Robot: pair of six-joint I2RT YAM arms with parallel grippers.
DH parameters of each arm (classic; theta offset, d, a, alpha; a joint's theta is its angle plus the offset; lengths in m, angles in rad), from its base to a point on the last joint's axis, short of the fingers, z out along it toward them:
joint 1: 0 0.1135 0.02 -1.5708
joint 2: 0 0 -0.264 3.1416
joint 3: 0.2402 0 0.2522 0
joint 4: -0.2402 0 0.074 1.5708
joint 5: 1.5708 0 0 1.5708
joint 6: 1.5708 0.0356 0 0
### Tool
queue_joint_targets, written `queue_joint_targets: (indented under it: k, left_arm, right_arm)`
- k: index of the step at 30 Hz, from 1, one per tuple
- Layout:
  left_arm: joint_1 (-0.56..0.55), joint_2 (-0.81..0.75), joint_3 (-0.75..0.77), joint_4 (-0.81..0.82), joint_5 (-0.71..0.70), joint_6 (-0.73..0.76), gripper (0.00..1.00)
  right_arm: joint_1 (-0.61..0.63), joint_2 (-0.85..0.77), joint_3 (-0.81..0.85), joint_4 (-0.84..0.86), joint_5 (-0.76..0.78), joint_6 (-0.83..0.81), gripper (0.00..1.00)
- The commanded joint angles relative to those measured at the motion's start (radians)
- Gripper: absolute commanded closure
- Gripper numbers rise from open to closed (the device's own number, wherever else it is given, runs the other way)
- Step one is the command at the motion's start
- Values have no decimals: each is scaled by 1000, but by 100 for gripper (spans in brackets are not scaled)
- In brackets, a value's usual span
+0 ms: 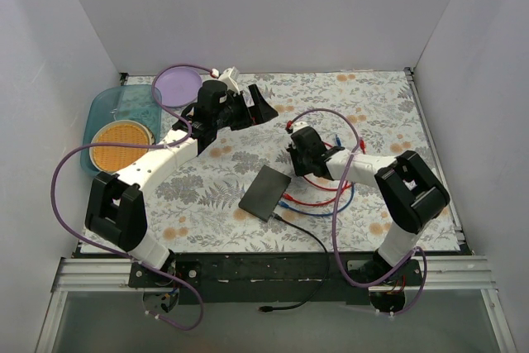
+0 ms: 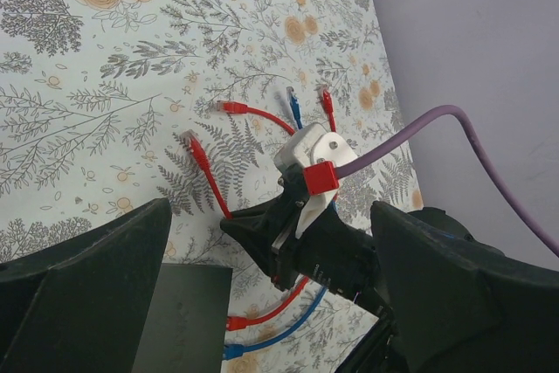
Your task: Insert the plug into the switch port
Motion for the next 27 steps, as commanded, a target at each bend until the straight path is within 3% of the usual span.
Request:
queue_joint_targets:
  k: [1,3,16,27]
  left_arm:
    - [4,3,28,-11,8,20,2]
    - [4,2,33,-14,3,23,2]
    - [4,-27,24,-14,-9,59,2]
    - [6,-33,6,67,121,10,2]
  right_arm:
    - [6,20,42,9,2,0,92]
    - [6,12,33,18,-10,-3,99]
    - [6,-207,8,26,-31,-44,99]
    - [5,-460,-59,87,-199,-98,99]
